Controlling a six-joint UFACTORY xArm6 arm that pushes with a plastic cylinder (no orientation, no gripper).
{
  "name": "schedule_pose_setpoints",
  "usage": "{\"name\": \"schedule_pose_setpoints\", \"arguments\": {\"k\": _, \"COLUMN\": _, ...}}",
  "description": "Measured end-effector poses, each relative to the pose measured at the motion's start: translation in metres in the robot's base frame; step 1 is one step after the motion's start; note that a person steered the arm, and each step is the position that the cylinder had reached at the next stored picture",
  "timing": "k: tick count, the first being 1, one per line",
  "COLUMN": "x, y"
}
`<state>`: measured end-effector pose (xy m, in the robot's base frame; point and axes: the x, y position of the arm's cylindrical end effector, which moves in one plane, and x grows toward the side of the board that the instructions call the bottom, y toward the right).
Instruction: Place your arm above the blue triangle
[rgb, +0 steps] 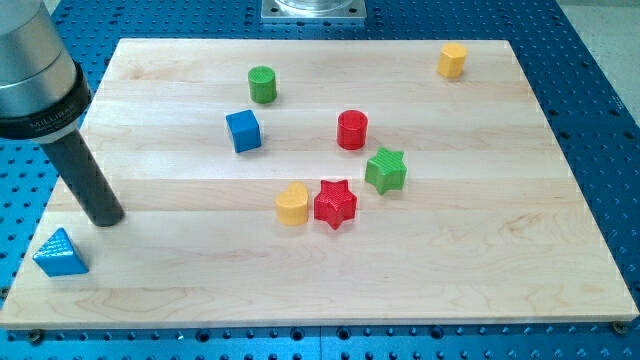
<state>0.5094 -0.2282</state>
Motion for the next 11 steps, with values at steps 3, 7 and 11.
{"name": "schedule_pose_setpoints", "arguments": {"k": 3, "x": -0.056, "y": 0.033}}
{"name": "schedule_pose_setpoints", "arguments": {"k": 7, "x": -0.028, "y": 0.002}}
{"name": "schedule_pose_setpoints", "arguments": {"k": 11, "x": 0.022, "y": -0.034}}
